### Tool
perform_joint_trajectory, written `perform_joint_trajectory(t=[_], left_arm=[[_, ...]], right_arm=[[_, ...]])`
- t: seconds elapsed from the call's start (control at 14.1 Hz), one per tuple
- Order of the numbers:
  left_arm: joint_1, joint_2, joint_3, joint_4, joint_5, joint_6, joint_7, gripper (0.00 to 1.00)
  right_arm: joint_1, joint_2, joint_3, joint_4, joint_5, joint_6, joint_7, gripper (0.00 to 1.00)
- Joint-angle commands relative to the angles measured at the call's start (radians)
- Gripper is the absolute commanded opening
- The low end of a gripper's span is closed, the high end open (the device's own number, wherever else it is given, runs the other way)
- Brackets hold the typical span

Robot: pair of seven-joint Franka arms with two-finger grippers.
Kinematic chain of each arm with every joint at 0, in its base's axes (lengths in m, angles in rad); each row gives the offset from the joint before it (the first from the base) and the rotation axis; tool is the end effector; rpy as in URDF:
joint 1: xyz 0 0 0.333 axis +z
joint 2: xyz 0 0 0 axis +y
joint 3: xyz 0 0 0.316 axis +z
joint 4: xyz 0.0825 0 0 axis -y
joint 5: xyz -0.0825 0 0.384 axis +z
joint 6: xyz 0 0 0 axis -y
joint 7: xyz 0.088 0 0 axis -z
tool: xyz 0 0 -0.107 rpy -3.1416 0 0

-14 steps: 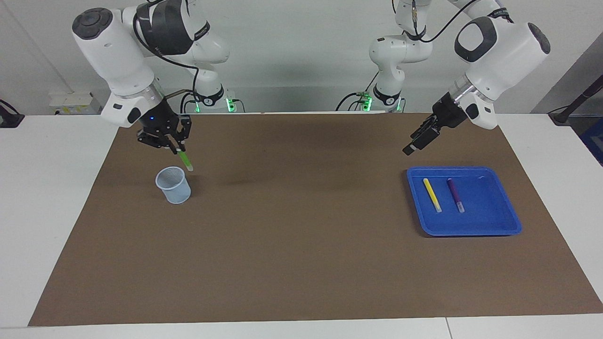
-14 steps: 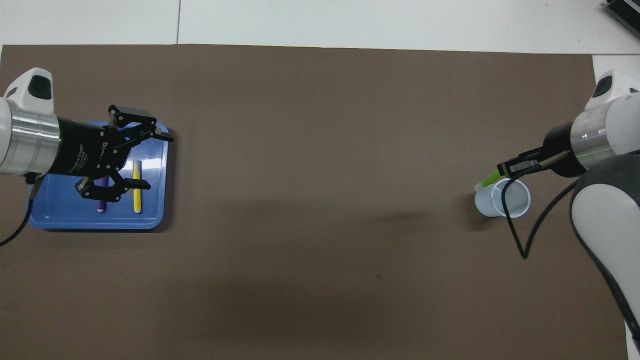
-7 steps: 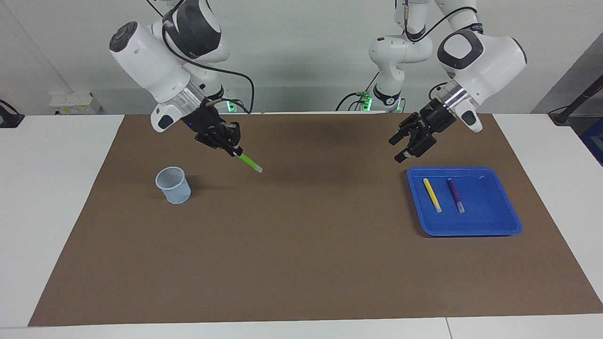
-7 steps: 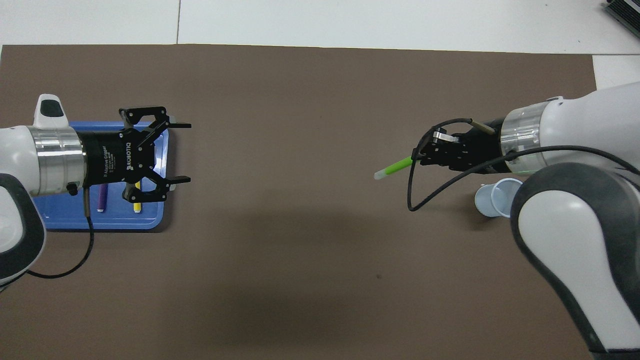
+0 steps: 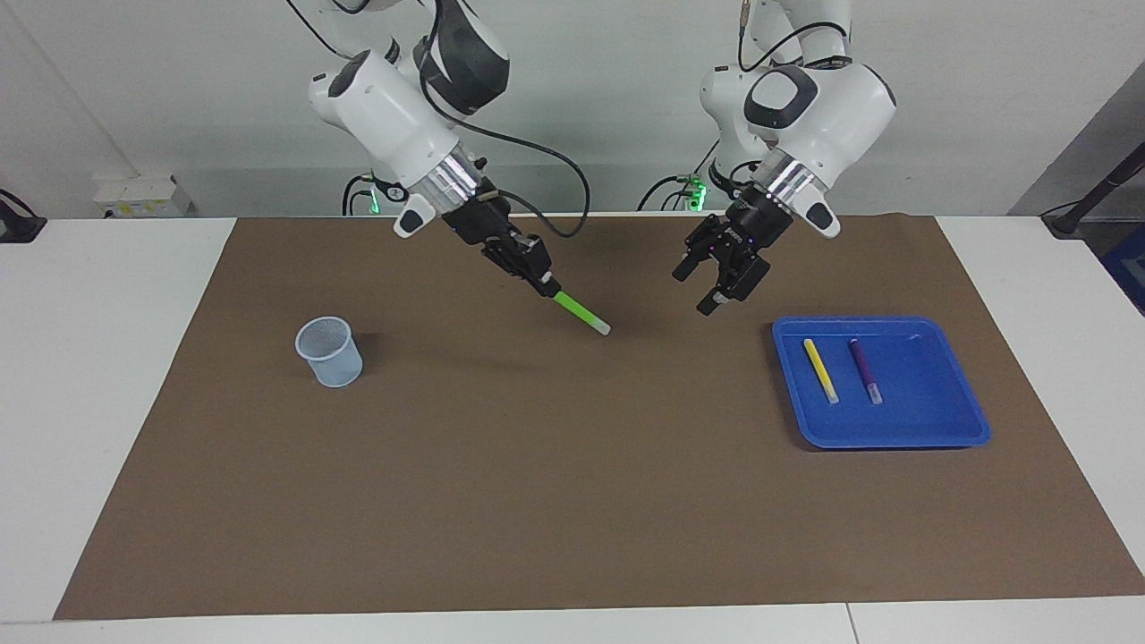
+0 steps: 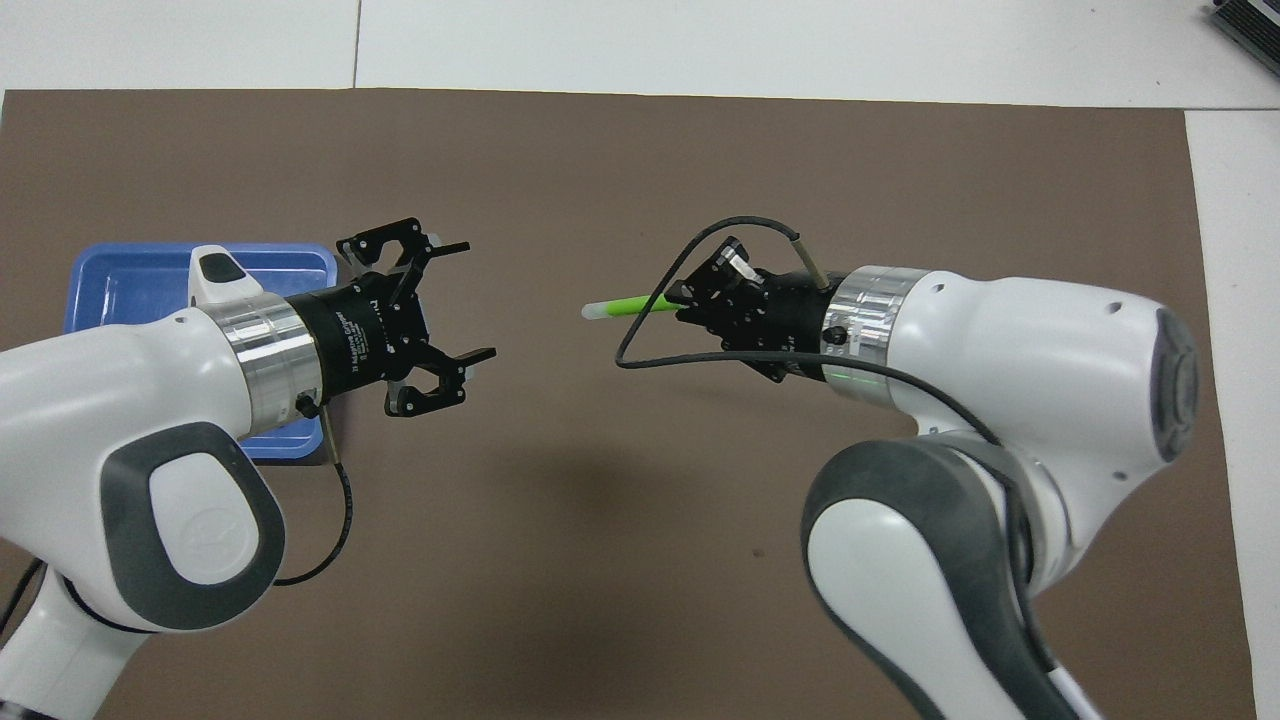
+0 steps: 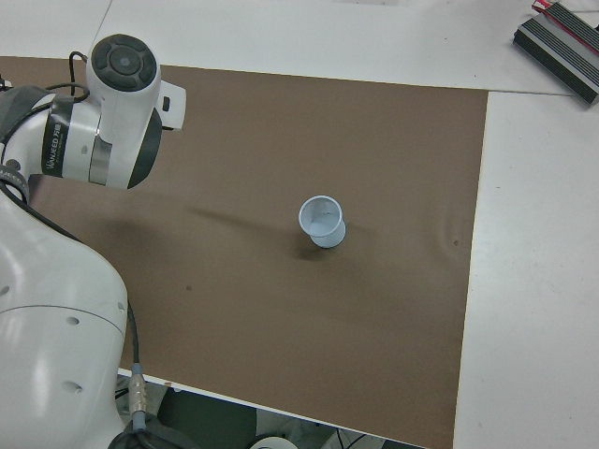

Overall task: Right arm passes pens to left for tray arrangement
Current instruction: 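Lift the green pen toward center while the left gripper reaches to meet it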

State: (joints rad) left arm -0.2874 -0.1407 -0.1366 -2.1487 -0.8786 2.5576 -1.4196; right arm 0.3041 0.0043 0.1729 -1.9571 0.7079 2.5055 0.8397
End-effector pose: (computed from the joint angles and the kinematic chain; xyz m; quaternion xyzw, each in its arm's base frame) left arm 0.5039 -0.2184 0.5191 0.6361 0.6602 -0.0998 0.3868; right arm 0.5356 0.2713 0.5312 -0.8501 0.3728 -0.0319 0.3706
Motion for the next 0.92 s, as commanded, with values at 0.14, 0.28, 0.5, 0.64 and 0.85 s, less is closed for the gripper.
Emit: perform_joint_trajectory(t=[0.14,0.28,0.5,0.64,0.85], left_arm=[[-0.145,-0.019,0.014,-0.074,-0.019,0.212,-0.139,1.0],[-0.168,-0.005,0.014,-0.072,-0.019,0.251,-0.162,1.0],[-0.235,0.056,0.014,-0.065,-0.019,0.364,-0.179,1.0],[-0.245,0.079,0.014,-0.059,-0.019,0.384,-0.179,1.0],[-0.26,0.111,0.014,-0.037,-0.02,0.412,-0.194,1.0]], right_arm=[[0.065,0.02,-0.001,-0.017,0.051,0.127,0.084,0.0],[0.067,0.023,-0.001,-0.017,0.056,0.136,0.093,0.0],[0.064,0.026,-0.001,-0.016,0.056,0.136,0.091,0.0],[0.064,0.026,-0.001,-0.016,0.056,0.136,0.091,0.0],[0.059,0.026,-0.001,-0.016,0.056,0.136,0.09,0.0]])
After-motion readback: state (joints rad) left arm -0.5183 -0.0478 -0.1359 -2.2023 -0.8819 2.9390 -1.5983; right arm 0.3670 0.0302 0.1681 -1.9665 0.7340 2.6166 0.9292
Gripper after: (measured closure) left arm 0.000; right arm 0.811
